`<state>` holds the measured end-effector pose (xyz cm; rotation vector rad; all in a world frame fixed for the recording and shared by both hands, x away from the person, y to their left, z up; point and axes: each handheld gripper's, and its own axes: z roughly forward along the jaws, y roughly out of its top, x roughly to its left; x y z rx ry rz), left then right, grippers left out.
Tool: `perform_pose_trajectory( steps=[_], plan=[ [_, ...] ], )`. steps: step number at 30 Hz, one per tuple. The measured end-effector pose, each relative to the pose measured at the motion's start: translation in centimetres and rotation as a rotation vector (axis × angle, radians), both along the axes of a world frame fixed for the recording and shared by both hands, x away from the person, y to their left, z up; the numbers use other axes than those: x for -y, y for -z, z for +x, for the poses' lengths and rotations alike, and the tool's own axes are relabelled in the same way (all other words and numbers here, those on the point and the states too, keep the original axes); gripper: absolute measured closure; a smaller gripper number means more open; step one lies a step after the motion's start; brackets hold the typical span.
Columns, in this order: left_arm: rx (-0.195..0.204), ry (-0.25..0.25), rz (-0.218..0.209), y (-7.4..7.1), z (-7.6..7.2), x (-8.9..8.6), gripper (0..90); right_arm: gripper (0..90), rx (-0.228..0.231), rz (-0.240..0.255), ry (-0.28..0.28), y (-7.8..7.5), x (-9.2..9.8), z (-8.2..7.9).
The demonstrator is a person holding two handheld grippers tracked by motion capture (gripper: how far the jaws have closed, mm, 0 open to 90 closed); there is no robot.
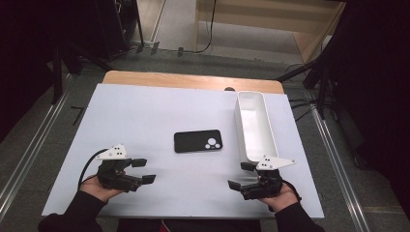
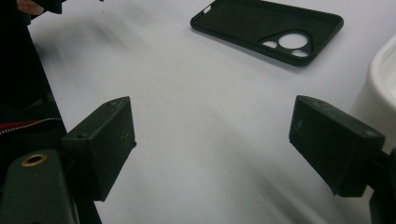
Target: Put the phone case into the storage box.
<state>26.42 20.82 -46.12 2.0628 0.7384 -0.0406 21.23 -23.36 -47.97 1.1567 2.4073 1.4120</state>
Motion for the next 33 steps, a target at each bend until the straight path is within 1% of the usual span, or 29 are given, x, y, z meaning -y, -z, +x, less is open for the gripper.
perform_pose_trajectory(
  steps=[3,4,6,13,17,20,27,30,32,33],
  plan=[
    [-0.003,-0.003,-0.003,0.02,0.0,-0.03,25.4,12.9,-0.003,0.0,-0.003,0.0,-0.05,-0.04],
    [-0.009,-0.004,-0.005,0.0,0.03,-0.02,25.4,12.9,0.001,0.001,-0.005,0.02,-0.05,-0.05],
    [-0.024,-0.001,-0.01,-0.03,0.11,-0.02,25.5,12.9,-0.007,0.004,-0.005,0.01,-0.05,-0.08],
    [-0.011,-0.006,-0.004,-0.04,0.05,-0.03,25.5,12.9,-0.009,0.006,-0.001,-0.02,-0.02,-0.07],
    [-0.011,-0.006,-0.008,-0.05,0.03,0.02,25.5,12.9,-0.009,0.007,-0.002,-0.06,0.01,-0.1],
    [-0.012,-0.007,-0.002,-0.06,0.04,-0.01,25.5,12.9,-0.013,0.018,0.004,-0.07,0.01,-0.09],
    [-0.014,-0.004,-0.005,-0.11,0.07,-0.09,25.5,12.9,-0.012,0.019,0.004,-0.08,0.04,-0.09],
    [-0.015,-0.005,-0.006,-0.16,-0.04,-0.03,25.5,12.9,-0.007,0.032,0.001,-0.22,0.1,-0.15],
    [-0.007,-0.002,0.001,-0.21,-0.07,-0.05,25.5,12.9,-0.009,0.045,0.004,-0.3,0.07,-0.19],
    [-0.01,-0.003,-0.001,-0.22,-0.06,-0.06,25.5,12.9,-0.008,0.044,0.004,-0.3,0.07,-0.19]
  ],
)
